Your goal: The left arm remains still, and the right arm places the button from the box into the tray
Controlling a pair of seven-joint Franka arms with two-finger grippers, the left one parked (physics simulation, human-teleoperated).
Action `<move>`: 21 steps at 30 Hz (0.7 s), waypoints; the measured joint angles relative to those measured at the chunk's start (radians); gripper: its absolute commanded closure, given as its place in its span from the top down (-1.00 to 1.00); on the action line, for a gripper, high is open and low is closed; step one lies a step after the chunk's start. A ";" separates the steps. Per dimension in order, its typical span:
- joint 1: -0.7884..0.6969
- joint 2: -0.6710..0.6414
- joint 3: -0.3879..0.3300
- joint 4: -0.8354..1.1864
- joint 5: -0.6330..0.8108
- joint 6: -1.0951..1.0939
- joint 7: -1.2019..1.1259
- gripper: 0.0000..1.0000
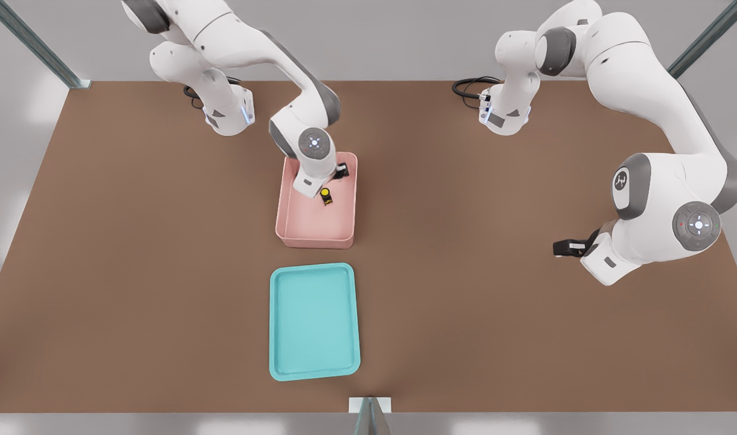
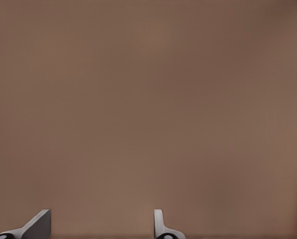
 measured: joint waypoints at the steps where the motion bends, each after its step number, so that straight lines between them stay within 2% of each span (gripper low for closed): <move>1: 0.002 0.010 -0.013 -0.001 -0.002 0.033 0.025 1.00; 7: 0.019 0.015 -0.069 -0.126 -0.010 0.225 0.138 1.00; 15: 0.041 0.020 -0.031 -0.240 -0.018 0.391 0.205 1.00; 21: 0.041 0.018 -0.030 -0.329 -0.033 0.514 0.222 1.00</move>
